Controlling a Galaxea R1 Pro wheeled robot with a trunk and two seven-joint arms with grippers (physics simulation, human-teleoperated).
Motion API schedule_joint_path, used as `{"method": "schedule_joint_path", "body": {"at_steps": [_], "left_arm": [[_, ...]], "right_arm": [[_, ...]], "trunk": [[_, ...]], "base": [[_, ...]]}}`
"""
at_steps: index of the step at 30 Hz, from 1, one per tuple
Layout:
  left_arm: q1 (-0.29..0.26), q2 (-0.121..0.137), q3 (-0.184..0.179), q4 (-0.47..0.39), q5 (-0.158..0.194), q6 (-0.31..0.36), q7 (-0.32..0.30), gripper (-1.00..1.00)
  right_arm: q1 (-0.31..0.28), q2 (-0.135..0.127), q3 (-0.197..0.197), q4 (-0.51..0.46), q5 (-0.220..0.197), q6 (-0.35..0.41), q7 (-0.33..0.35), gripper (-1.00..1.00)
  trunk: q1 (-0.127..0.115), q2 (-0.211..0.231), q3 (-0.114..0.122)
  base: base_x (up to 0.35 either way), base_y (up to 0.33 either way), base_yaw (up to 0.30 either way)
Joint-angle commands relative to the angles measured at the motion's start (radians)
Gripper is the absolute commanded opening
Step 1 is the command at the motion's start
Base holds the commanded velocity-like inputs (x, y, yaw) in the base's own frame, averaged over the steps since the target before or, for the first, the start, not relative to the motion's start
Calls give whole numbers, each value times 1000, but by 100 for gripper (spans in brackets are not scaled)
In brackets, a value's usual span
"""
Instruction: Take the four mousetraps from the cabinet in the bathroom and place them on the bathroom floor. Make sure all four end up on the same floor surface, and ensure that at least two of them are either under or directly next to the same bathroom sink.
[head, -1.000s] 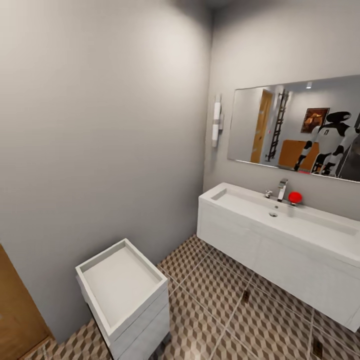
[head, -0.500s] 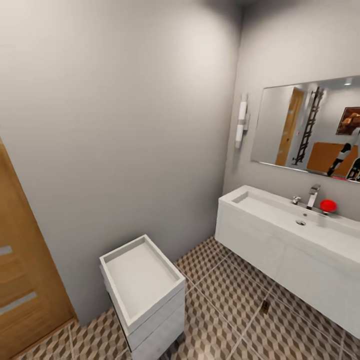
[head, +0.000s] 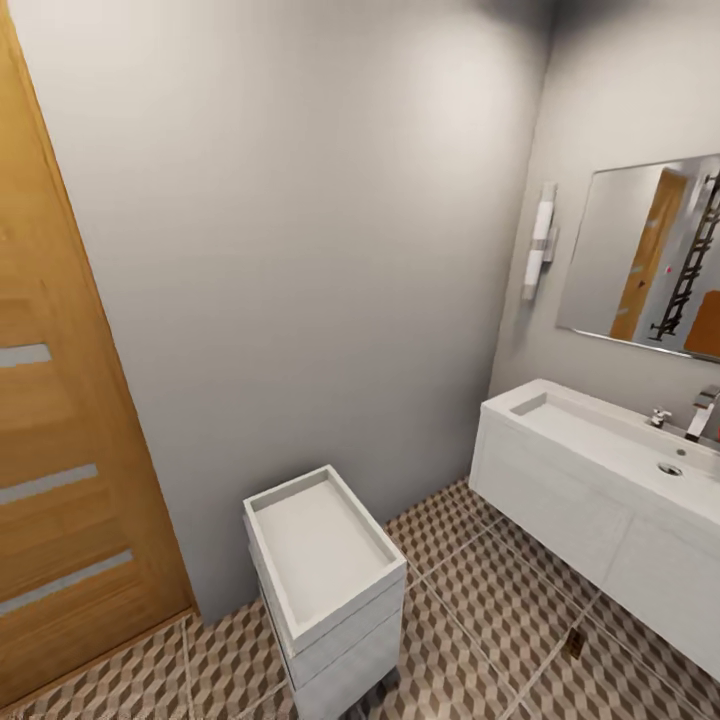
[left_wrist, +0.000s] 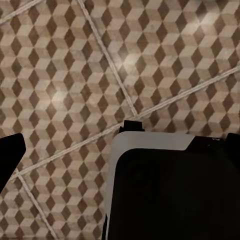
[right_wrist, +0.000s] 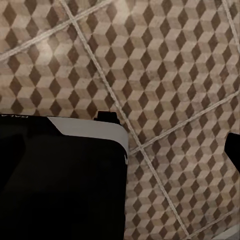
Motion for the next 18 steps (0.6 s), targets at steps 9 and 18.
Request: {"method": "schedule_joint_path", "body": {"at_steps": [9, 18], "left_arm": [[-1, -17, -7, 2, 10, -1, 0, 100], [-1, -31, -7, 2, 10, -3, -1, 100]], "right_arm": [[-2, 1, 6, 3, 5, -1, -3, 100], [-2, 1, 6, 3, 6, 0, 0, 100]], "trunk": [[0, -2, -2], [0, -2, -2]], "base": [[0, 0, 268], [0, 0, 80]]}}
